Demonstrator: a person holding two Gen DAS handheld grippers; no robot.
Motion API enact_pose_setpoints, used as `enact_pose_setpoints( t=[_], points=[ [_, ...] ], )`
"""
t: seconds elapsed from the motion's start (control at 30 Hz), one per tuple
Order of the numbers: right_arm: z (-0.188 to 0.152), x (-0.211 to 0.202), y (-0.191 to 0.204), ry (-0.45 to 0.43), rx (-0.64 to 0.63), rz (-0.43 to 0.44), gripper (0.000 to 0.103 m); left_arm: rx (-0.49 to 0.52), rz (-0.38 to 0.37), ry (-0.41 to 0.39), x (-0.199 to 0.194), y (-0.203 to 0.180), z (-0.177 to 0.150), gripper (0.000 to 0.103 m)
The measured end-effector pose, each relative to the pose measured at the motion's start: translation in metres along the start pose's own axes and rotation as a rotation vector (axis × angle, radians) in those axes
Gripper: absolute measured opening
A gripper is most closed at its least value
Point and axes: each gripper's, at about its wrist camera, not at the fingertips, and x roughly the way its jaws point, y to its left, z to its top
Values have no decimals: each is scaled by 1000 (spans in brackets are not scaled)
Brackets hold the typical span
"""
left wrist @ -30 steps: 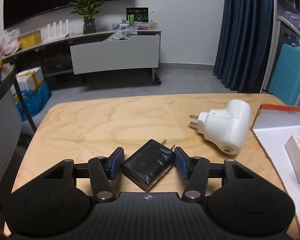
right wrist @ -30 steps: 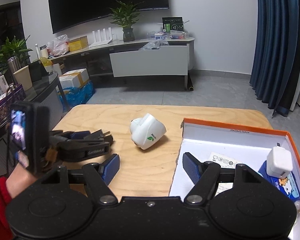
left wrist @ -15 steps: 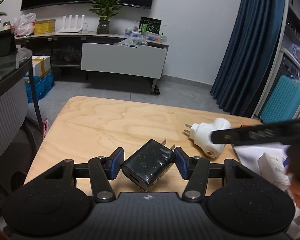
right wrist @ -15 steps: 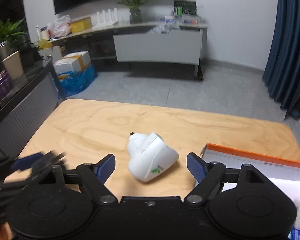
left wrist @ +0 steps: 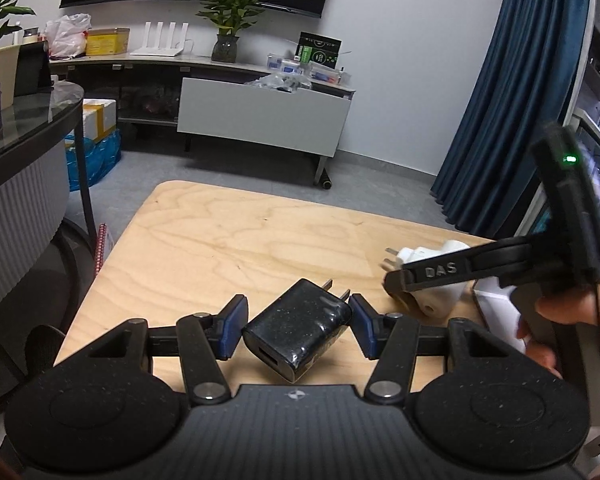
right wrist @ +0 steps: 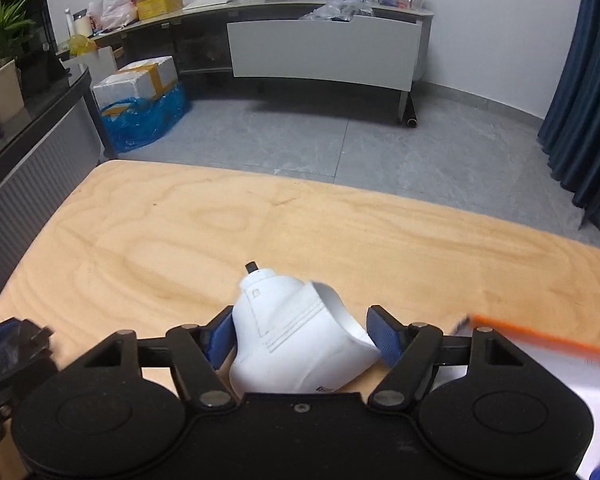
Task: Organize rigid objects
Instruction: 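Grasp the black plug charger with the left tool while the right tool grasps the white plug-in diffuser, then carry the black charger and white diffuser over the white box with both tools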
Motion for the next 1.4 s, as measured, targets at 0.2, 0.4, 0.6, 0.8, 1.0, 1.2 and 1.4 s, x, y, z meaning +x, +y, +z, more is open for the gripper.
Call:
enact_pose_setpoints(
  t=[0.2, 0.4, 0.6, 0.8, 1.0, 1.2, 1.4],
  points=[
    [-18, -44, 1, -52, 55, 45, 80, -21, 17, -4, -14, 1, -4, 55],
    [-43, -100, 7, -127, 87, 73, 79, -14, 12, -26, -37, -8, -3, 55],
    [-66, -150, 15, -185, 86, 66, 79, -4, 3, -51, -68, -20, -7, 55],
    [-88, -187, 20, -221, 97, 55, 79, 7, 8, -64, -91, -30, -13, 55],
    [-107, -216, 21, -253, 103, 45, 79, 23, 16, -79, -109, -38, -14, 55],
    [-120, -236, 18, -281, 126, 40, 79, 38, 17, -87, -121, -46, -16, 55],
    [-126, -253, 10, -307, 144, 22, 79, 59, 8, -85, -125, -53, -17, 55]
  ],
)
